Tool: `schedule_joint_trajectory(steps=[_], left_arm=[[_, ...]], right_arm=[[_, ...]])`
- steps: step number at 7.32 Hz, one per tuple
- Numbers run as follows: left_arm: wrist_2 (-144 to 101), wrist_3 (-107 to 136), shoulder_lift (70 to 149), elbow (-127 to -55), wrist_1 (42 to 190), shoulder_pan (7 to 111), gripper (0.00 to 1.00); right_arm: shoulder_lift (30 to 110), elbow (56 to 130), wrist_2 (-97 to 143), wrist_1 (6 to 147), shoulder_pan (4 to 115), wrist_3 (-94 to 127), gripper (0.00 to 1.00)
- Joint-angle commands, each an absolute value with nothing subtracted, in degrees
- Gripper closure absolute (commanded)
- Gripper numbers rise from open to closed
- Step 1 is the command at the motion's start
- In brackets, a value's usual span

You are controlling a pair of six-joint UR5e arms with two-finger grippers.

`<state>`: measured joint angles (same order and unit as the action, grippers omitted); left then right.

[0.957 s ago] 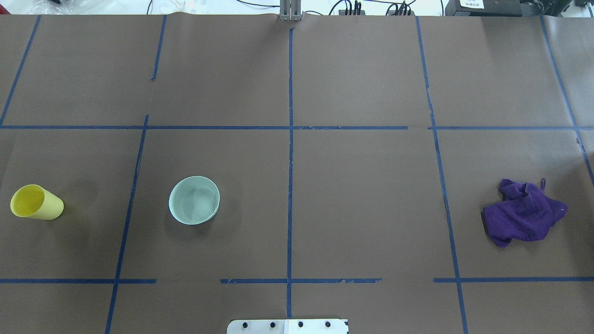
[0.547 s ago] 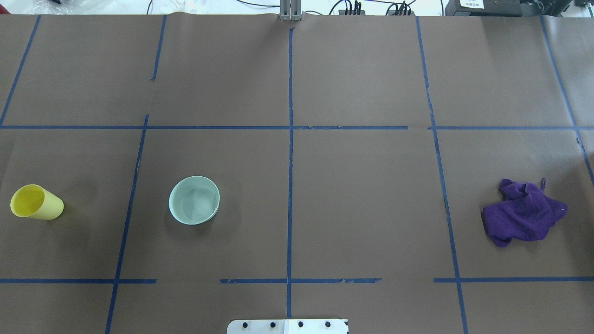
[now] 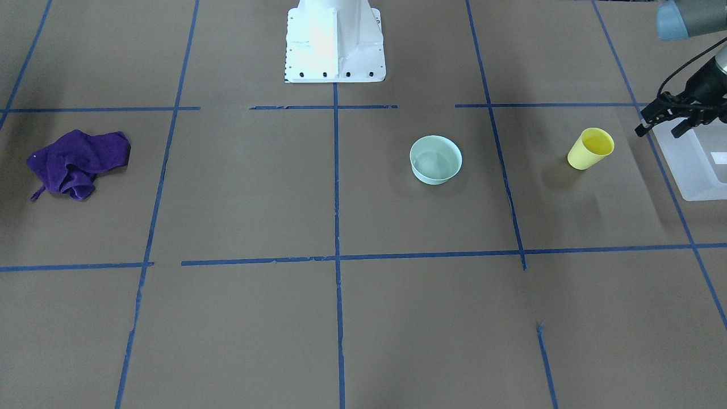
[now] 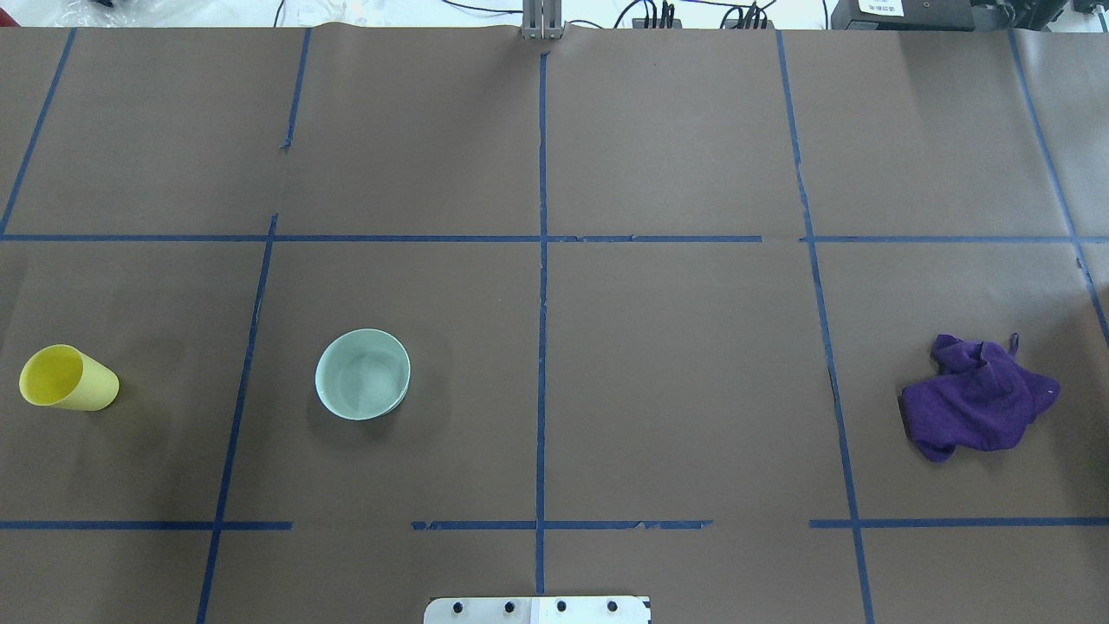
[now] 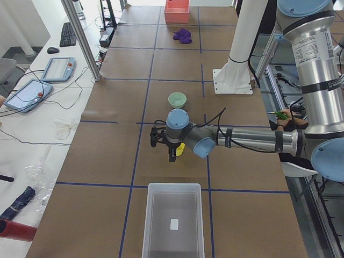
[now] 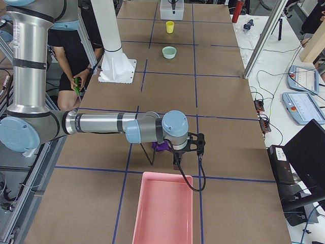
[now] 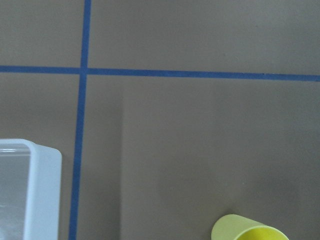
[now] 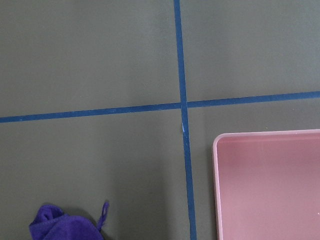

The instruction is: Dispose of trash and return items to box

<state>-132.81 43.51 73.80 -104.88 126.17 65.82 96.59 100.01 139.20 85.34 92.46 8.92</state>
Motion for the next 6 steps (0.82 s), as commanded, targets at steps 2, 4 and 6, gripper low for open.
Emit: schedule_joint_trajectory(steps=[2, 4, 6], left_arm=[[-129.99, 52.71, 73.91, -100.66, 135.05, 59.34, 0.01], [-127.8, 54.84, 74.18, -99.06, 137.98, 56.7, 0.01], [-127.79, 54.93, 74.18, -98.96, 137.99, 55.56, 0.01]], right_arm=[[96.59, 100.02, 139.22, 85.34, 92.46, 8.88, 0.0], [96.59, 100.02, 139.22, 85.34, 92.46, 8.88, 0.0], [96.59, 100.02, 139.22, 85.34, 92.46, 8.88, 0.0]])
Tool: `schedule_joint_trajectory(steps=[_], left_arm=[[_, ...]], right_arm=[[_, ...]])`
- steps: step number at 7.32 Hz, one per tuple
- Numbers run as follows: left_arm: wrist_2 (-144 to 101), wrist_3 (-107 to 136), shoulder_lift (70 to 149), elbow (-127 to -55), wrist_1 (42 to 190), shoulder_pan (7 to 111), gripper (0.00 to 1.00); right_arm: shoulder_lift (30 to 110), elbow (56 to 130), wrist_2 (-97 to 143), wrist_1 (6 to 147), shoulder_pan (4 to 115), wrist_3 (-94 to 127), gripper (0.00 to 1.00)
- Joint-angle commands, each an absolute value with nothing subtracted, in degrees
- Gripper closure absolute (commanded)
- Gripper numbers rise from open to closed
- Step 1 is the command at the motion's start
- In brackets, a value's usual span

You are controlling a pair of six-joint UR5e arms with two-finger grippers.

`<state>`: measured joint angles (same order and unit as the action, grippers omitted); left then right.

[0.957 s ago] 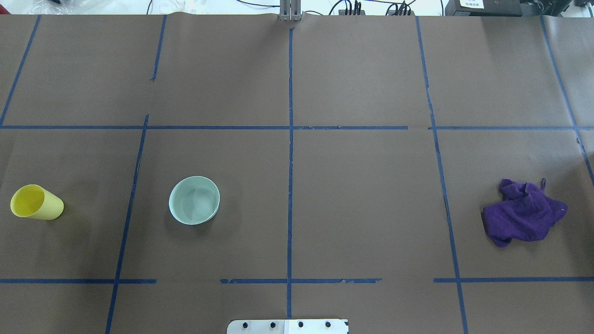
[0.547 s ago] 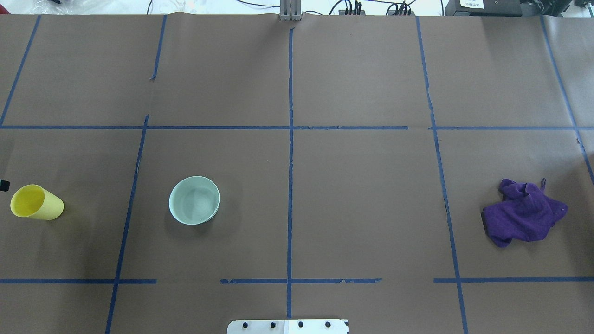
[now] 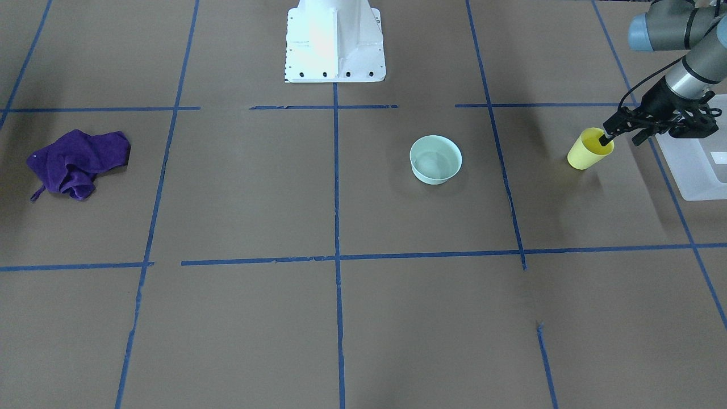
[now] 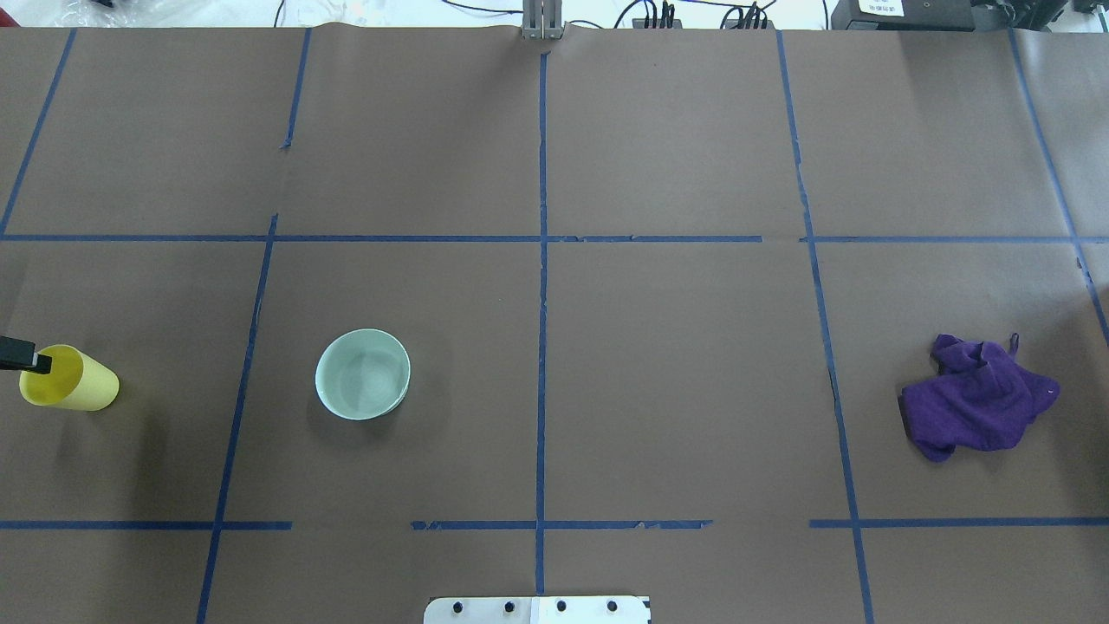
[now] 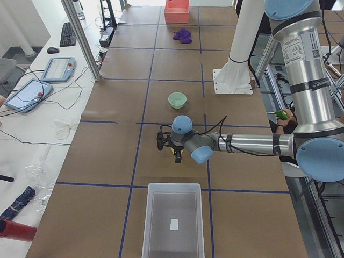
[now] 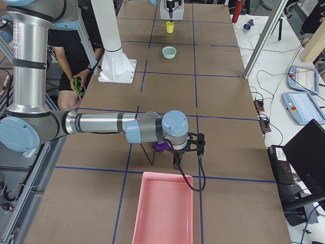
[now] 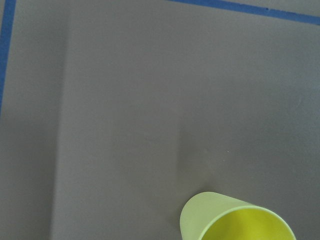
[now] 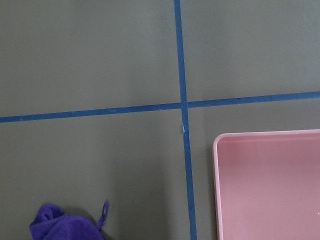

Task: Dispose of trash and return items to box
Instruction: 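Lower the left gripper onto the yellow cup and close on its rim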

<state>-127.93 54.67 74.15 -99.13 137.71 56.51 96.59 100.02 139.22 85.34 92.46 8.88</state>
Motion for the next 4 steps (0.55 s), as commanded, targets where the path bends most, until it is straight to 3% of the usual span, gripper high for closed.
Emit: schedule_joint_trajectory(steps=[1, 2, 3, 4], left_arm=[[-127.71, 54.93, 74.18, -98.88, 137.99, 54.5, 0.01], [-127.36, 54.93, 74.18, -98.88, 137.99, 54.06, 0.05], [-125.53, 54.93, 74.27, -98.88, 137.99, 53.79, 0.16], [-125.16, 54.93, 74.53, -98.62, 137.99, 53.53, 0.34]], right_arm=[[96.59, 100.02, 139.22, 85.34, 92.46, 8.88, 0.0], [96.59, 100.02, 139.31, 85.34, 92.46, 8.88, 0.0], [96.59, 100.02, 139.31, 85.34, 92.46, 8.88, 0.0], [96.68, 100.02, 139.31, 85.34, 92.46, 8.88, 0.0]])
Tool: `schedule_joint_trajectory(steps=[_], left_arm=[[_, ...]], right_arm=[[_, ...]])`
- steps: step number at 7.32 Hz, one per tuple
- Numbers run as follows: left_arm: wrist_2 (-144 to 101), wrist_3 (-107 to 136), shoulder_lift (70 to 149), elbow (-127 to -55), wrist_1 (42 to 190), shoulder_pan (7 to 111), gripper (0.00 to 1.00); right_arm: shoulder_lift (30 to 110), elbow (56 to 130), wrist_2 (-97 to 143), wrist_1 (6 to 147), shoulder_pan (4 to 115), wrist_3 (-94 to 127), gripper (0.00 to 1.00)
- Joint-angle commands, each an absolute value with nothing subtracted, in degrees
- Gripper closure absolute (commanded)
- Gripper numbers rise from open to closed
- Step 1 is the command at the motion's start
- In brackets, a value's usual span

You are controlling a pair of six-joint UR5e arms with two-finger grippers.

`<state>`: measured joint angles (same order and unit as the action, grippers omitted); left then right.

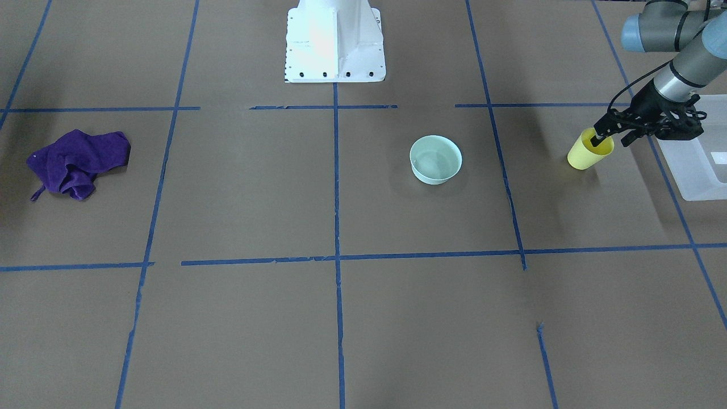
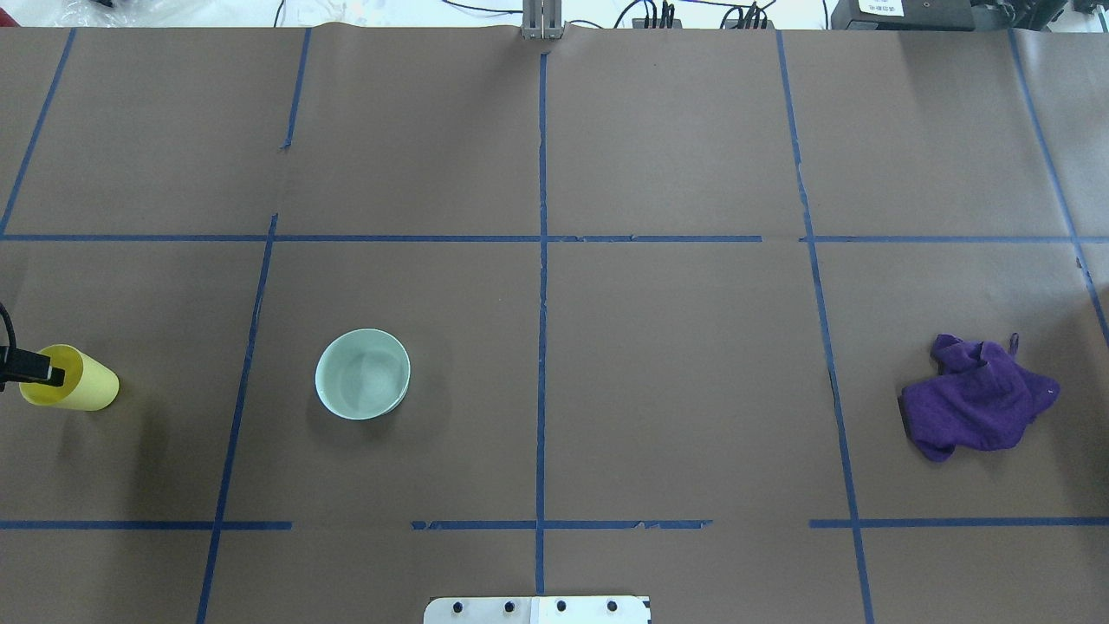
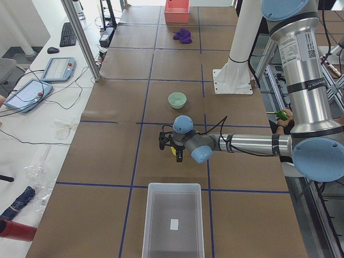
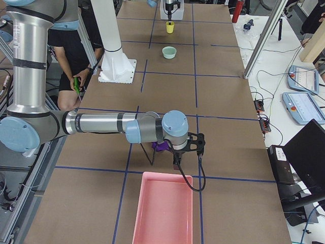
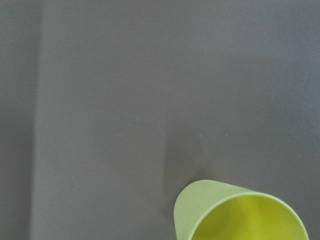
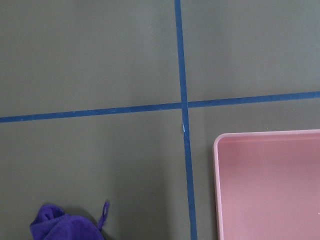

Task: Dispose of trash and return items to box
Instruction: 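Lower the left gripper onto the yellow cup and close on its rim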

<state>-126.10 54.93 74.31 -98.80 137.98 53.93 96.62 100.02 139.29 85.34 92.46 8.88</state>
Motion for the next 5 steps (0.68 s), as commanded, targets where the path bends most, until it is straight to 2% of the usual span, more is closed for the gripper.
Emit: schedule_joint_trajectory(steps=[1, 3, 4, 5], left_arm=[[-125.16, 55.02, 75.23, -98.44, 137.99, 53.35, 0.52], [-125.16, 55.46, 75.58, -98.52, 137.99, 53.26, 0.76], [-125.07, 55.37, 75.59, -98.53, 137.99, 53.26, 1.0], [-125.16, 55.46, 75.06, -100.09, 137.99, 53.87, 1.0]], right_arm=[[96.68, 100.02, 139.31, 85.43, 92.46, 8.96, 0.0], [96.77, 100.02, 139.39, 85.43, 92.46, 8.88, 0.0], [96.85, 100.02, 139.31, 85.52, 92.46, 8.88, 0.0], [97.03, 100.11, 139.22, 85.43, 92.46, 8.88, 0.0]])
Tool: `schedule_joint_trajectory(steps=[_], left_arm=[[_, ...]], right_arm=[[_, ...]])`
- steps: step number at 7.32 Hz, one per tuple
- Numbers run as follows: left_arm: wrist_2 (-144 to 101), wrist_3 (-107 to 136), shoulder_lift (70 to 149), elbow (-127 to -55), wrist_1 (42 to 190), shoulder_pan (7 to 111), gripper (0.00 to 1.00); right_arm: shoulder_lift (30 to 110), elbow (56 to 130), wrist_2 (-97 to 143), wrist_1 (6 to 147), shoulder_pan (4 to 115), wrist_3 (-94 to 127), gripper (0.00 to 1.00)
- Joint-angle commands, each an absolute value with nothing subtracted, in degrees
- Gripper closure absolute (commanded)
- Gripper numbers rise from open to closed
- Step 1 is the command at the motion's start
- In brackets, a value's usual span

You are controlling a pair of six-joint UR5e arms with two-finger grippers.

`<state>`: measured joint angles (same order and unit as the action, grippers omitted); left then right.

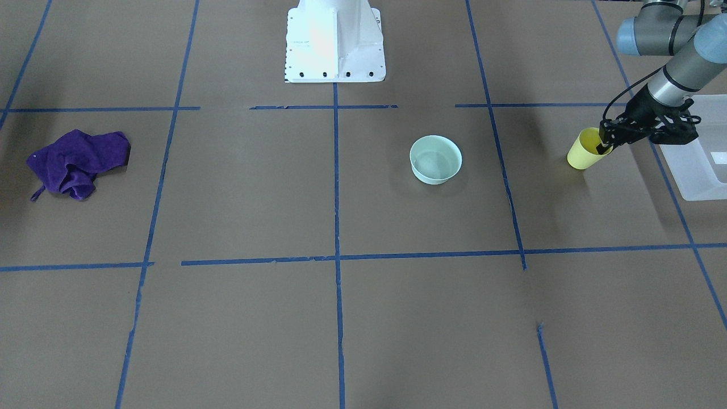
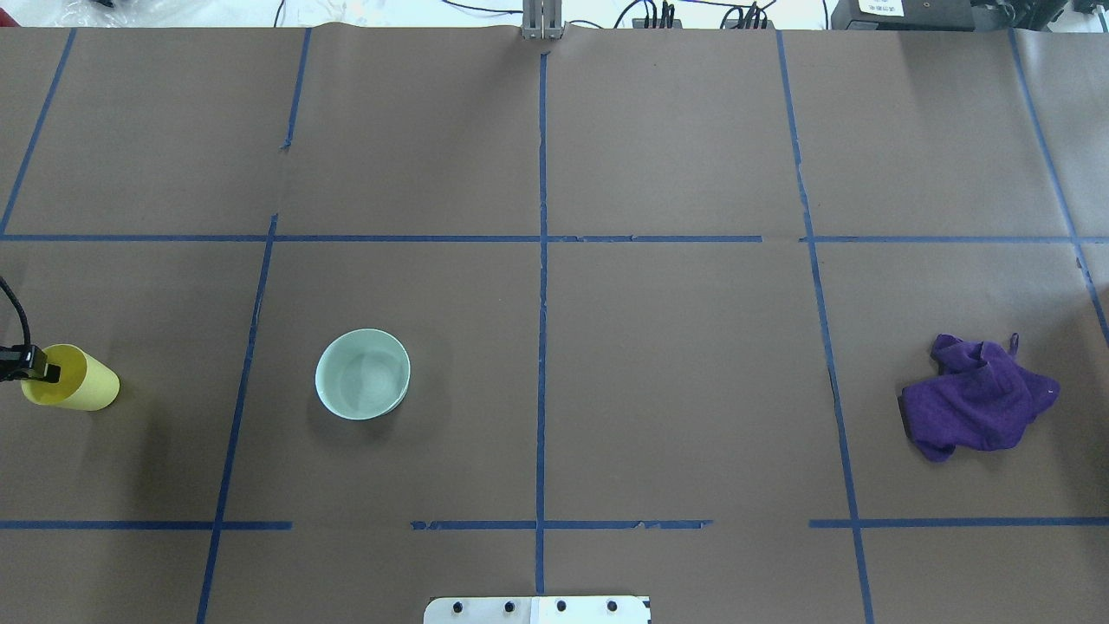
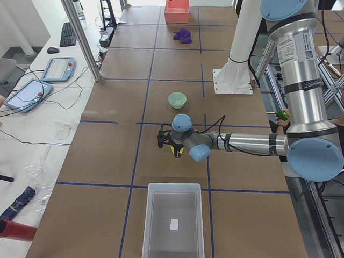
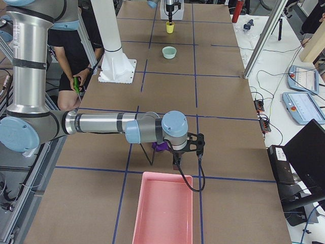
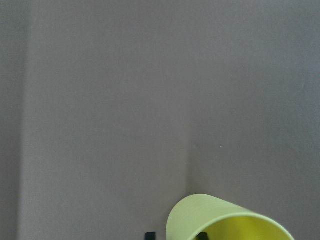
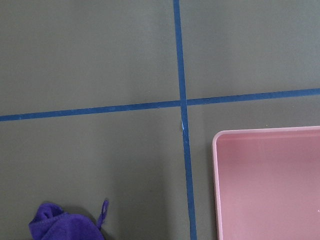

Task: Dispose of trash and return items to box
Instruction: 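Lower the left gripper onto the yellow cup and close on its rim, then lift the yellow cup with the left gripper and carry it off the table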

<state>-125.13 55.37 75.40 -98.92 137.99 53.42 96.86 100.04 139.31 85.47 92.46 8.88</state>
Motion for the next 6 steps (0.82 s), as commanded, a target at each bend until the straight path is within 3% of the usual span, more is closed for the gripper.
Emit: schedule_joint_trajectory(steps=[1, 3, 6], left_arm=[[-125.59, 55.28, 72.54, -104.2, 137.73, 54.83, 1.0], [-125.95, 55.02, 72.06, -107.05, 137.46, 58.16, 1.0], [-130.61, 54.23, 73.03, -108.1, 134.48, 59.41, 1.0]], right_arm=[[97.03, 100.19, 139.31, 85.43, 92.46, 8.88, 0.0], [94.93, 101.85, 140.01, 85.34, 91.93, 8.96, 0.0], [98.42, 103.69, 142.12, 84.46, 86.33, 9.14, 0.0]])
